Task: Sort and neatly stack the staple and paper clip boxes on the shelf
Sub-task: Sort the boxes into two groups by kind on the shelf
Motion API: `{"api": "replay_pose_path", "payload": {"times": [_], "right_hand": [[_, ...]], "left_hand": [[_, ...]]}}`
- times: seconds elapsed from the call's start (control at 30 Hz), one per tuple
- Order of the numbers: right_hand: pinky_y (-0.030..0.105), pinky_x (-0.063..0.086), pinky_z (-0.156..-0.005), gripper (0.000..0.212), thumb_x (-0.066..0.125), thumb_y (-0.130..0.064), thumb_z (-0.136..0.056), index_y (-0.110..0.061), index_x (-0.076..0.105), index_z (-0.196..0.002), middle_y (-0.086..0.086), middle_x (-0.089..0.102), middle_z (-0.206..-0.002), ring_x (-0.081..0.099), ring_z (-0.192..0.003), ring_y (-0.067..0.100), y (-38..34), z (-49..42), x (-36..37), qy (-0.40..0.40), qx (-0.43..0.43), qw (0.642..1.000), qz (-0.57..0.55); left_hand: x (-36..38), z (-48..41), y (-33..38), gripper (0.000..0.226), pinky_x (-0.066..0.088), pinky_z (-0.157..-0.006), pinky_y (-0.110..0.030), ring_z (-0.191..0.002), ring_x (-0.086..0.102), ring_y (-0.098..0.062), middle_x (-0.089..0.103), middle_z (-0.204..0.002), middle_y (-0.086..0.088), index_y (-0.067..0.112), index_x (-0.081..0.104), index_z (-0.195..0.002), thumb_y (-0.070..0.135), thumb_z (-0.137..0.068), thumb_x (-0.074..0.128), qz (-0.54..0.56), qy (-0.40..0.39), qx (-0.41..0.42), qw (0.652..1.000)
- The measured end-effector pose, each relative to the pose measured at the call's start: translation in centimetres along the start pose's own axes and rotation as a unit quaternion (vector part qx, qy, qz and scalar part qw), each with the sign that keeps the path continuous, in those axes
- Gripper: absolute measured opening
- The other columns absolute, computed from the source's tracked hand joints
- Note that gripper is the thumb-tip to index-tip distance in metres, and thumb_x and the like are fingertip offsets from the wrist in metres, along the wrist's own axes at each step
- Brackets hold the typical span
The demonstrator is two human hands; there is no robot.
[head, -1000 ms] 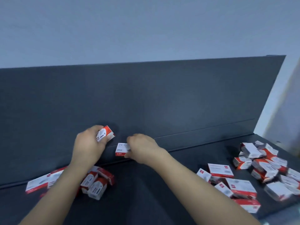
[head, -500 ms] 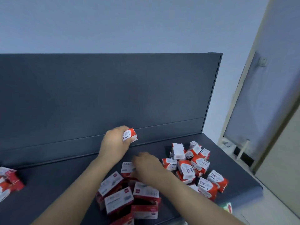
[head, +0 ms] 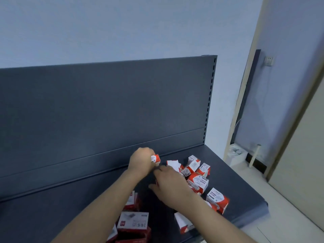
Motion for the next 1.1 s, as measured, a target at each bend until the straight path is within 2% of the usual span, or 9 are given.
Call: {"api": "replay_pose_path", "payload": {"times": [0.13, 0.27, 0.43, 0.53, 0.6, 0.67, 0.77, 0.87, 1.1], "right_hand": [[0.037, 0.042, -0.095, 0.035, 0.044, -0.027, -0.096, -0.007, 0.049, -0.124, 0.012, 0.050, -0.127, 0.047, -0.117, 0.027, 2.2, -0.2, -0.5, -0.015, 0.056, 0.998, 0.032], [0.033, 0.038, -0.101, 0.038, 0.044, -0.025, -0.096, -0.007, 0.043, -0.130, 0.011, 0.047, -0.132, 0.042, -0.122, 0.025, 3.9, -0.9, -0.7, -0.005, 0.088, 0.995, 0.040], [0.031, 0.037, -0.105, 0.044, 0.045, -0.025, -0.097, -0.009, 0.038, -0.137, 0.007, 0.042, -0.139, 0.038, -0.128, 0.024, 4.8, -2.1, -1.0, 0.037, 0.096, 0.995, 0.009], [0.030, 0.034, -0.109, 0.049, 0.045, -0.028, -0.097, -0.009, 0.035, -0.140, 0.006, 0.038, -0.143, 0.035, -0.132, 0.024, 4.7, -2.9, -1.0, 0.058, 0.089, 0.994, -0.003], [0.029, 0.032, -0.111, 0.053, 0.047, -0.029, -0.096, -0.008, 0.032, -0.142, 0.007, 0.036, -0.146, 0.033, -0.135, 0.023, 4.3, -3.5, -1.0, 0.065, 0.080, 0.995, -0.011], [0.029, 0.031, -0.111, 0.057, 0.049, -0.028, -0.095, -0.005, 0.030, -0.144, 0.009, 0.035, -0.148, 0.032, -0.137, 0.024, 3.7, -4.1, -1.0, 0.070, 0.070, 0.995, -0.016], [0.035, 0.038, -0.105, 0.060, 0.060, -0.024, -0.090, 0.000, 0.037, -0.140, 0.016, 0.044, -0.142, 0.039, -0.133, 0.030, 1.8, -5.3, -1.1, 0.103, 0.051, 0.992, -0.043], [0.038, 0.037, -0.105, 0.060, 0.060, -0.023, -0.090, -0.001, 0.037, -0.140, 0.016, 0.042, -0.144, 0.037, -0.134, 0.031, -1.8, -6.6, -1.1, 0.094, 0.021, 0.993, -0.064], [0.031, 0.034, -0.107, 0.060, 0.052, -0.032, -0.094, -0.009, 0.029, -0.144, 0.005, 0.034, -0.149, 0.032, -0.137, 0.021, -13.2, -9.0, 0.2, 0.067, -0.100, 0.991, -0.063]], "left_hand": [[2.3, -1.0, 0.8, 0.010, 0.044, -0.066, -0.030, -0.084, 0.062, -0.030, 0.067, -0.090, -0.011, 0.010, 0.062, -0.077, 0.017, -0.080, 0.055, -0.098, -0.034, 0.033, 0.994], [3.8, -1.2, 0.9, 0.021, 0.048, -0.075, -0.033, -0.096, 0.063, -0.030, 0.067, -0.104, -0.013, 0.005, 0.065, -0.097, 0.004, -0.085, 0.048, -0.194, -0.072, 0.070, 0.976], [4.0, -0.5, -0.2, 0.025, 0.042, -0.069, -0.031, -0.089, 0.062, -0.029, 0.068, -0.098, -0.013, 0.005, 0.065, -0.089, 0.021, -0.092, 0.045, -0.129, -0.090, 0.103, 0.982], [3.4, 0.5, -1.0, 0.029, 0.042, -0.082, -0.033, -0.102, 0.058, -0.029, 0.064, -0.112, -0.015, 0.005, 0.061, -0.103, 0.025, -0.094, 0.042, -0.095, -0.105, 0.108, 0.984], [2.3, 1.0, -1.5, 0.043, 0.029, -0.108, -0.034, -0.129, 0.043, -0.026, 0.048, -0.138, -0.012, 0.006, 0.045, -0.132, 0.030, -0.097, 0.040, -0.088, -0.073, 0.087, 0.990], [0.7, 1.8, -2.1, 0.055, 0.012, -0.119, -0.034, -0.141, 0.027, -0.022, 0.031, -0.151, -0.011, 0.006, 0.028, -0.144, 0.035, -0.098, 0.037, -0.083, -0.017, 0.050, 0.995], [-2.2, 3.8, -3.6, 0.056, 0.008, -0.120, -0.034, -0.143, 0.023, -0.022, 0.028, -0.153, -0.013, 0.004, 0.026, -0.144, 0.036, -0.099, 0.033, -0.076, 0.076, 0.006, 0.994], [-4.7, 6.5, -6.2, 0.056, 0.006, -0.120, -0.036, -0.144, 0.019, -0.023, 0.024, -0.154, -0.014, 0.003, 0.021, -0.145, 0.035, -0.100, 0.031, -0.093, 0.139, -0.036, 0.985], [-9.9, 13.0, -15.3, 0.057, 0.001, -0.119, -0.032, -0.145, 0.013, -0.021, 0.019, -0.156, -0.012, 0.003, 0.016, -0.147, 0.035, -0.100, 0.028, -0.115, 0.175, -0.138, 0.968]]}}
Point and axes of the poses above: each hand's wrist, its own z-axis away from the middle knuckle, its own x-axis out of the palm, y = z × x, the point moved 1 cm from there along -z, towards the middle knuckle
